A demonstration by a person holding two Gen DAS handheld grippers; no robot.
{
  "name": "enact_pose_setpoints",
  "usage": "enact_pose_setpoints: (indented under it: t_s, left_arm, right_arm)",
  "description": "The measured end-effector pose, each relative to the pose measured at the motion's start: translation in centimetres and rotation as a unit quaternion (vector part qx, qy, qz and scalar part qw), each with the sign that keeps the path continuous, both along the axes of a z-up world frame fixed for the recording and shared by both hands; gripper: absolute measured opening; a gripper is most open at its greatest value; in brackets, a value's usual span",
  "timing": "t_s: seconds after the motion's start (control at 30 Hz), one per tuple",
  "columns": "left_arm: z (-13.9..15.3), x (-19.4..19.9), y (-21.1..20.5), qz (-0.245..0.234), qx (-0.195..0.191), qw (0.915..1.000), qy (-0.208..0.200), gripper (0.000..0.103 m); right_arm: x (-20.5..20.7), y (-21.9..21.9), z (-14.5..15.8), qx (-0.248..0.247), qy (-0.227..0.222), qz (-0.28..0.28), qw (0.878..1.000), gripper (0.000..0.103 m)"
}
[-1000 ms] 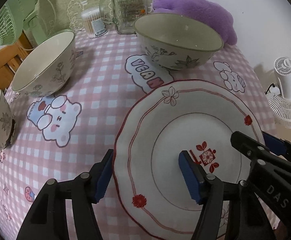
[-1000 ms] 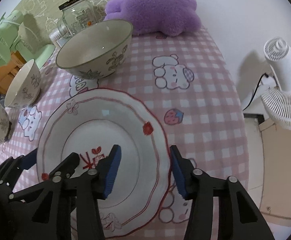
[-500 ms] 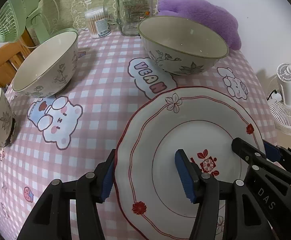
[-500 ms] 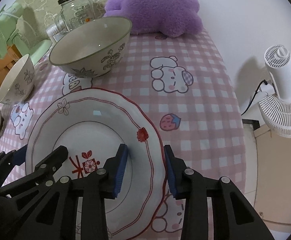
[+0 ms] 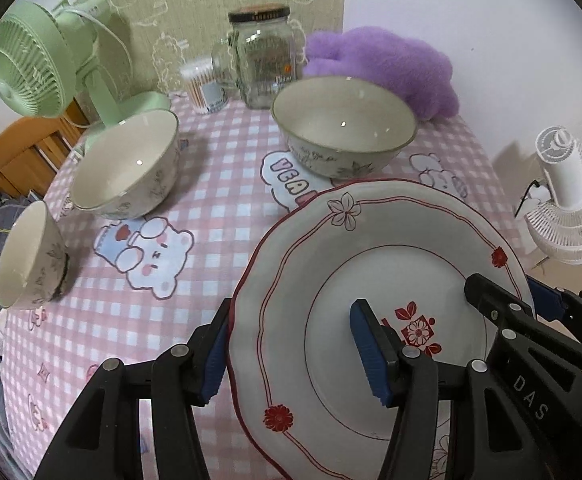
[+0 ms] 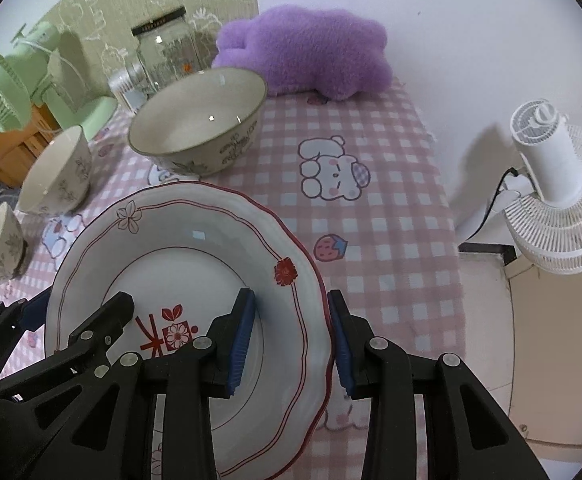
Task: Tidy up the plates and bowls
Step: 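Lift the red-rimmed plate with both grippers and carry it to the cream plates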
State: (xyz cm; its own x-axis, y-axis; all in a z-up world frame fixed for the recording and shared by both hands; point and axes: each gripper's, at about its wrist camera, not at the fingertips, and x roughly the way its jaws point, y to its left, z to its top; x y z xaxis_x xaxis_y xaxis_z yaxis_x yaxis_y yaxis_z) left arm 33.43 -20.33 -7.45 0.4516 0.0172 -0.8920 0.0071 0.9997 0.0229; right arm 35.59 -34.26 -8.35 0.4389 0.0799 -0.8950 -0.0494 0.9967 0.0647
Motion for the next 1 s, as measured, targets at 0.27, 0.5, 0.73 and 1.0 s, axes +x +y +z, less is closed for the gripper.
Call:
enact_pose_setpoints:
  t_s: [0.27,0.5,0.73,1.0]
  left_arm:
    - [2.9,-2.8,0.1,-0.023,0.0,0.9995,-0.021,0.059]
    - [4.5,-5.9,1.1,-0.051,-0.013,0.9981,-0.032,0.059]
    - [5.5,-9.6,2.7,-0.082,-0.023,0.9956,-0.04,0.059]
    - [5.4,-13.5,4.2,-0.118,-0.031,0.9917,-0.041,0.058]
  right_arm:
    - [-3.8,0.1,3.3,-0.003,-0.02,-0.025,0.999,0.04]
    - [-8.0,1.2,5.3,-0.018,-0.031,-0.053,0.998,0.04]
    - [-12.5,3.0,6.6,-0.034,-0.035,-0.079,0.996,0.04]
    - [-17.6,4.7,7.1,-0.044,-0.036,-0.118,0.991,0.04]
